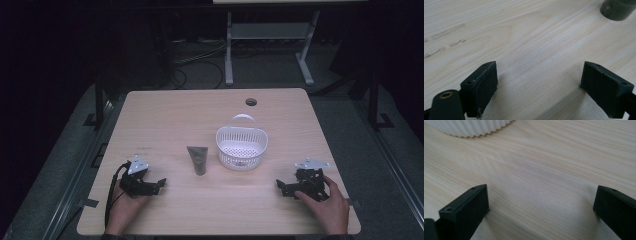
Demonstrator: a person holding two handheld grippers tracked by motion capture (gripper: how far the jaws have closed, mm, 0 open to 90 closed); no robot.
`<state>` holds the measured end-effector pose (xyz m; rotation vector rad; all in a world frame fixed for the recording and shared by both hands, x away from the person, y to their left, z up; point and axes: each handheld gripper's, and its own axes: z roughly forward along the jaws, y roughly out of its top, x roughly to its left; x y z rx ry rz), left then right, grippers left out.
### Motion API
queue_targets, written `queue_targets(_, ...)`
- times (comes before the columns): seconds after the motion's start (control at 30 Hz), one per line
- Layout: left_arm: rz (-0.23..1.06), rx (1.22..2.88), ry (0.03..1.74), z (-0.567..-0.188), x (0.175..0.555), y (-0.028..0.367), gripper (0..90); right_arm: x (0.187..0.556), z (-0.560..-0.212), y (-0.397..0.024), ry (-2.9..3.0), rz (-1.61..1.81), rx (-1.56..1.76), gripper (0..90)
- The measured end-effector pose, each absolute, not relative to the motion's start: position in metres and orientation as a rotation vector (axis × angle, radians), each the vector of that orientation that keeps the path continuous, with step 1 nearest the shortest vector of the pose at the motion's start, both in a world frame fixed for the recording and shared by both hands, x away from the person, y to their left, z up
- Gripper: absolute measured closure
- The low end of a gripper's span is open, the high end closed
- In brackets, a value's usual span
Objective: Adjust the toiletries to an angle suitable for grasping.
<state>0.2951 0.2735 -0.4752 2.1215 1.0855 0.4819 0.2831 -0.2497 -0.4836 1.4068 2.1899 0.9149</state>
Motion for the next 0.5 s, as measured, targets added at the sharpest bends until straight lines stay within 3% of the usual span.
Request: queue_targets(0.5,0.478,2.095,1.051,-0.4679,0.2930,0.2707,16.2,0.2831,-0.4835,-0.2497,2.190,0.915,1.407,0.0)
